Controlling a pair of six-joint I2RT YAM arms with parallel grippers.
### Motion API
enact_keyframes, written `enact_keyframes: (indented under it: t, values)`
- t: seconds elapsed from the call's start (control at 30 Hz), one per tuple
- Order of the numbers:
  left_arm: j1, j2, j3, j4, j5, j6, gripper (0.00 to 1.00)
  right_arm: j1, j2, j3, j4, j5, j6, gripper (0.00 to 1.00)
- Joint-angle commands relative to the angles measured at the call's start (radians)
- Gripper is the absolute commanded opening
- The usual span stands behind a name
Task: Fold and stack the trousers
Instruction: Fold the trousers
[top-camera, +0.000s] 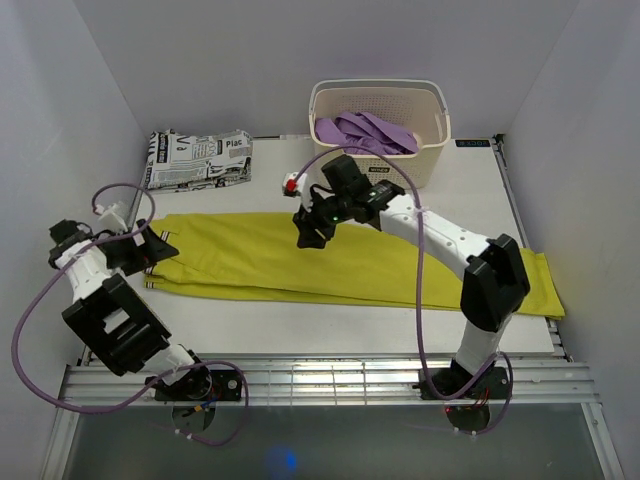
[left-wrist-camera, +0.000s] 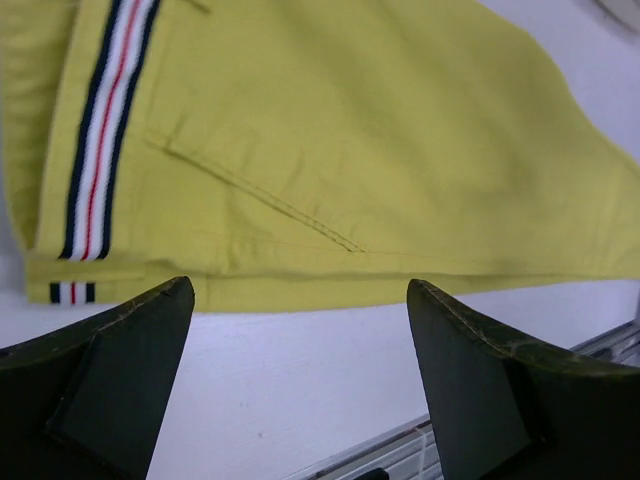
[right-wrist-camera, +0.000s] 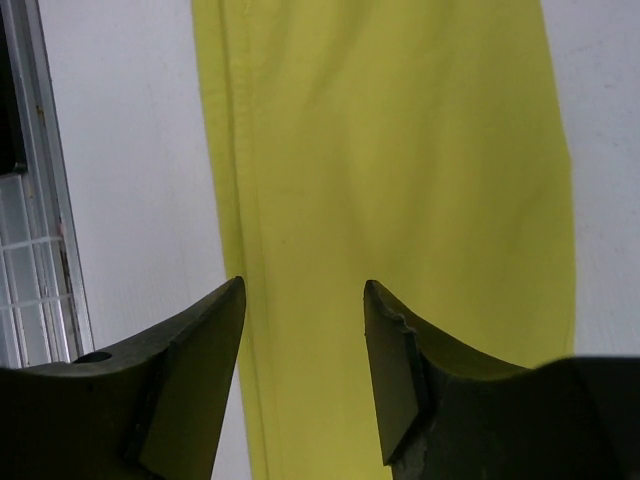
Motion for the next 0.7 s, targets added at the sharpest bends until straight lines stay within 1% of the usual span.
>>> enact_keyframes:
  t: [0.0, 0.07, 0.1, 0.13, 0.2, 0.23, 0.3, 0.33, 0.37, 0.47, 0.5, 0.57, 0.67]
  values:
    - [0.116, 0.031, 0.006, -0.093, 0.124, -0.054, 0.98, 0.075, 0.065, 0.120, 0.089, 0.052, 0.070, 0.58]
    - [0.136, 0.044, -0.006, -0.090, 0.102, -0.072, 0.98, 0.121, 0.111, 0.133, 0.149, 0.060, 0.105, 0.62]
    - [0.147, 0.027, -0.017, -0.060, 0.101, -0.083, 0.98, 0.138, 0.120, 0.125, 0.201, 0.095, 0.134, 0.64]
    - [0.160, 0.015, -0.034, -0.035, 0.088, -0.100, 0.98, 0.152, 0.142, 0.104, 0.316, 0.117, 0.189, 0.65]
    - [0.160, -0.010, -0.080, 0.049, 0.032, -0.178, 0.98, 0.193, 0.175, 0.102, 0.413, 0.155, 0.237, 0.66]
    - [0.162, -0.025, -0.094, 0.070, -0.026, -0.201, 0.98, 0.205, 0.218, 0.109, 0.514, 0.175, 0.283, 0.67]
    - [0.163, -0.024, -0.123, 0.121, -0.062, -0.244, 0.98, 0.245, 0.279, 0.158, 0.551, 0.177, 0.294, 0.67]
    - [0.164, -0.013, -0.129, 0.133, -0.079, -0.256, 0.98, 0.257, 0.348, 0.192, 0.562, 0.180, 0.297, 0.67]
    - [0.164, -0.004, -0.131, 0.140, -0.090, -0.262, 0.98, 0.280, 0.385, 0.264, 0.565, 0.186, 0.311, 0.66]
    - [0.171, 0.024, -0.143, 0.196, -0.097, -0.296, 0.98, 0.305, 0.508, 0.374, 0.606, 0.172, 0.350, 0.63]
    - [0.171, 0.031, -0.145, 0.207, -0.097, -0.317, 0.98, 0.311, 0.548, 0.389, 0.625, 0.170, 0.355, 0.63]
    - [0.173, 0.056, -0.152, 0.236, -0.082, -0.345, 0.98, 0.324, 0.577, 0.396, 0.691, 0.175, 0.355, 0.62]
    - [0.173, 0.088, -0.163, 0.281, -0.064, -0.382, 0.98, 0.343, 0.634, 0.409, 0.722, 0.175, 0.328, 0.60]
